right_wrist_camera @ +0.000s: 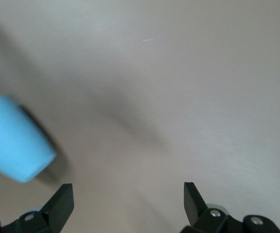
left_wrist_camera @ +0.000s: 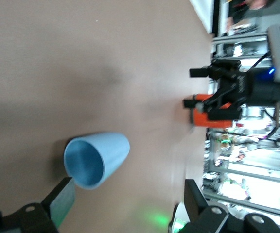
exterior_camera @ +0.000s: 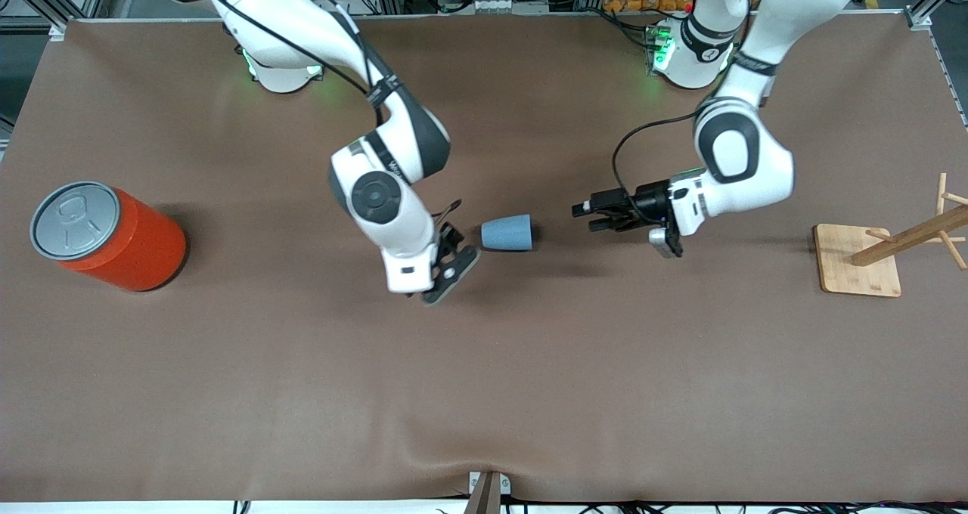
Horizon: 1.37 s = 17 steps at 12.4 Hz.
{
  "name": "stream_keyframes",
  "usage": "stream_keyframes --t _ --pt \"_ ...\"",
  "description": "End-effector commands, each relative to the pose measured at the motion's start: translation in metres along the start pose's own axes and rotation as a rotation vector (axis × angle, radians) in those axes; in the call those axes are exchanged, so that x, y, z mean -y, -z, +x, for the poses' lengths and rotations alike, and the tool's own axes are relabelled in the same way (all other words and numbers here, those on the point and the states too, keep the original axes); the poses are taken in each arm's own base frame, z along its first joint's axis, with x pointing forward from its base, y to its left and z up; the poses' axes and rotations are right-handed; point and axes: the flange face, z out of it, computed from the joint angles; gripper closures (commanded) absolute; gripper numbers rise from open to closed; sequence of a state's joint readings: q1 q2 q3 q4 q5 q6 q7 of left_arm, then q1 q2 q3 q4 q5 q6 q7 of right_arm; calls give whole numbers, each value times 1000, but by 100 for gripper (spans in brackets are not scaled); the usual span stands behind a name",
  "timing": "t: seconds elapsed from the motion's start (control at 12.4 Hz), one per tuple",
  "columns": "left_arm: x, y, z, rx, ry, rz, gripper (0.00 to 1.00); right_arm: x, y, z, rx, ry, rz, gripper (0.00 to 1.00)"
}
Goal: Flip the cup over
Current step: 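Grasp the cup with the left gripper while the right gripper releases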
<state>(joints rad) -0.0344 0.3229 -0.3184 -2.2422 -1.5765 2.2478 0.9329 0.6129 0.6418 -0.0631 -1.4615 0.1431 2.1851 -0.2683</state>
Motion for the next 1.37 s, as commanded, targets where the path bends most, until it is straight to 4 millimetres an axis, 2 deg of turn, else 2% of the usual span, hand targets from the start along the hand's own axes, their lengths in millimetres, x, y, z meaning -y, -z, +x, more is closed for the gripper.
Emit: stream_keyframes --t 0.0,0.08,0.16,0.24,0.32,0.56,0.64,0.96,1.13,1.29 --pt "31 -39 -12 -59 -21 -55 6 -57 67 -22 -30 -137 -55 0" --pt "31 -44 -14 -54 -16 -56 10 -94 95 -40 -12 -198 -82 0" --pt "35 -49 -17 -46 -5 -56 19 -131 121 -59 3 -260 -101 0" --pt "39 -51 -19 -41 0 -55 26 -160 143 -78 11 -313 -110 0" --pt "42 -54 -22 -35 6 -52 31 -182 162 -98 32 -353 -102 0" --pt "47 -64 -24 -23 17 -52 36 -243 207 -155 36 -377 -64 0" --pt "50 -70 -28 -18 30 -54 45 -252 219 -173 57 -406 -39 0" --pt "48 -95 -35 -28 72 -76 46 -266 278 -231 84 -544 18 0" --pt "50 -102 -36 -23 73 -64 47 -272 301 -259 108 -612 18 0" --pt "48 -108 -36 -41 95 -78 62 -272 315 -268 87 -613 17 0"
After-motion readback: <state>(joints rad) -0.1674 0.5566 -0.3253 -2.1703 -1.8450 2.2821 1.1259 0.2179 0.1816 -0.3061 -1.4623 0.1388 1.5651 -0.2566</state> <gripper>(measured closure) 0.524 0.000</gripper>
